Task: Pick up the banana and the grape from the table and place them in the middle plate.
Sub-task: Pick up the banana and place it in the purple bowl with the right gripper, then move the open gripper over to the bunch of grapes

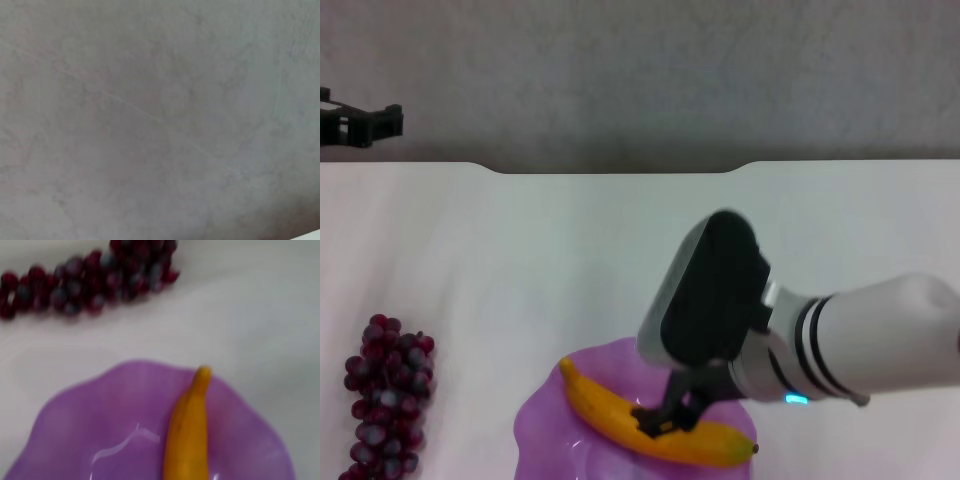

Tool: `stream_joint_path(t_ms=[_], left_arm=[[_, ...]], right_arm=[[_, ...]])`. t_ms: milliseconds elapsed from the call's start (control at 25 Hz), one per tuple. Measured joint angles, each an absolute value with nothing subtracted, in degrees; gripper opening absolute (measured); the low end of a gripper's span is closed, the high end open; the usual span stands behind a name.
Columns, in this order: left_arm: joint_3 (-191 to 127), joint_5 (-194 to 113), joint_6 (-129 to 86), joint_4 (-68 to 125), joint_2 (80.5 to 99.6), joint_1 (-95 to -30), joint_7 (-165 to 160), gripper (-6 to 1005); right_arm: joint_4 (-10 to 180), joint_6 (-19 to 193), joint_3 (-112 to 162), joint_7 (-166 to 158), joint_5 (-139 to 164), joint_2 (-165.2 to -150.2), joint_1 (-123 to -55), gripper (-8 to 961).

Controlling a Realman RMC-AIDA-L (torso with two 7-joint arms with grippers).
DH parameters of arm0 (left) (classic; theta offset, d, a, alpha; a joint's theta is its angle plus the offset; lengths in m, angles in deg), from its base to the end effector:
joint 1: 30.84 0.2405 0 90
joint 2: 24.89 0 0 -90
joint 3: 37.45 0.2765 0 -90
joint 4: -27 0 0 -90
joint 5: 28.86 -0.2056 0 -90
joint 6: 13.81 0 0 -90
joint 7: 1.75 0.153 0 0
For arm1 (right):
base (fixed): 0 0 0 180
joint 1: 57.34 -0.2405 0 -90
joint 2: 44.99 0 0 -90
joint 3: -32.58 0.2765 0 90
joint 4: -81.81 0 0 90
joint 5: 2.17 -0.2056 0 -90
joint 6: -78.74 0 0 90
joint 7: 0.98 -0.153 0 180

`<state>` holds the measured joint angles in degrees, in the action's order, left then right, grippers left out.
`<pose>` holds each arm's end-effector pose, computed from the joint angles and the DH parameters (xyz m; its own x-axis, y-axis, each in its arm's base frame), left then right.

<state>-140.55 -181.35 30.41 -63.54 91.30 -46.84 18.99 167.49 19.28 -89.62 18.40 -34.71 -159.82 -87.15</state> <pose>-0.2397 0.4006 0.0992 0.7724 0.4332 0.4645 0.5839 -0.1964 -0.7877 0.1501 0.3099 -0.1181 0.9353 -0.2836 0.2116 -0.1839 -0.9006 -0.3939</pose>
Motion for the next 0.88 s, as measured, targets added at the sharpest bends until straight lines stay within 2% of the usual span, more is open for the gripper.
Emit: stream_joint_path(t_ms=[40,440,880], left_arm=[[-140.5,-181.3,30.4,-63.5,91.31,-46.8,19.0,851],[-139.0,-180.8,29.3,-63.2,91.5,-47.4,19.1,850],[-137.3,-178.5,26.3,-63.3,91.56,-46.6,19.1,849]], right_arm=[[168.5,19.8,-89.0,18.5,-34.7,-159.81,-86.7,880],[174.3,29.5,-72.4,14.1,-34.4,-159.94,-80.9,880],[171.0,36.9,-49.7,8.5,-35.1,-160.18,-68.7,877]])
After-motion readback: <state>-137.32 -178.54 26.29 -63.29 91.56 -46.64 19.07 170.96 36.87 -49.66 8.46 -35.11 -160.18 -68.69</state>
